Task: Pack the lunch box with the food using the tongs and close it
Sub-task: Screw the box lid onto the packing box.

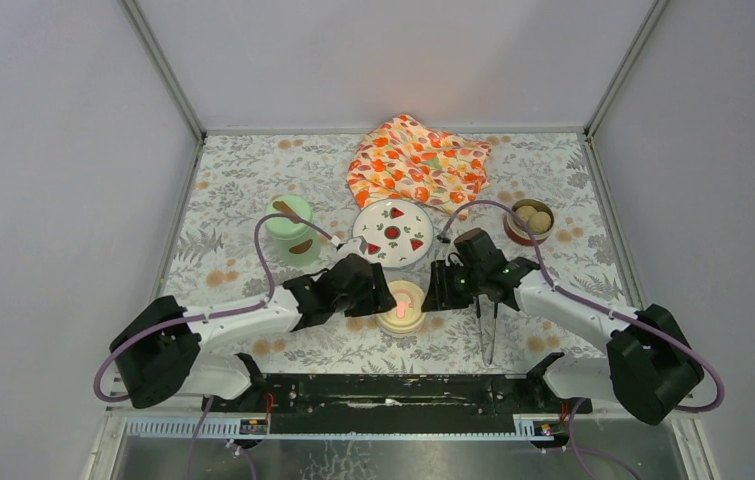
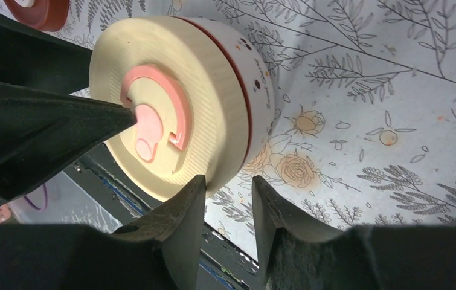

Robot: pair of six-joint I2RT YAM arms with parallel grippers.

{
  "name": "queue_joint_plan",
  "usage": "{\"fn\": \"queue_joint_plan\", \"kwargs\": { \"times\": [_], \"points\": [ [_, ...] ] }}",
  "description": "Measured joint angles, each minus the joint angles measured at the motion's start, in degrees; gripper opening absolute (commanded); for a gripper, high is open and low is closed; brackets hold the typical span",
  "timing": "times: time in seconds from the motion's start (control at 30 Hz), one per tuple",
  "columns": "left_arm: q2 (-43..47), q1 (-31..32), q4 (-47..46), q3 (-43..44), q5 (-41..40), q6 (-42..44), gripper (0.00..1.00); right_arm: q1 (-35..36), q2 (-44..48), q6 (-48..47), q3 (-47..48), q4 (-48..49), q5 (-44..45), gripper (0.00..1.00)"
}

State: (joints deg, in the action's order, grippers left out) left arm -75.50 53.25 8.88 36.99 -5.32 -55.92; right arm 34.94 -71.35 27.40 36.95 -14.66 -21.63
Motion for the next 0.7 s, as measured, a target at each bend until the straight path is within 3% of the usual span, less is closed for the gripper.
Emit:
{"fn": "queue_joint_plan", "kwargs": {
  "times": [0.23,0.5,0.7],
  "points": [
    [0.4,0.2,-1.7,-1.2,0.0,-1.0,0.53,5.7,-3.5,0.0,2.8,-0.8,5.1,0.40],
    [-0.9,-0.2,-1.4,-0.2,-1.2,-0.4,0.52,9.6,-6.3,0.3,8.0,-6.6,11.5,0.38],
    [-4.9,-4.2,-2.8,3.6,-2.7,3.2,0.54,10.7,-7.3,1.6,9.3,-7.1,14.2,0.40]
  ]
}}
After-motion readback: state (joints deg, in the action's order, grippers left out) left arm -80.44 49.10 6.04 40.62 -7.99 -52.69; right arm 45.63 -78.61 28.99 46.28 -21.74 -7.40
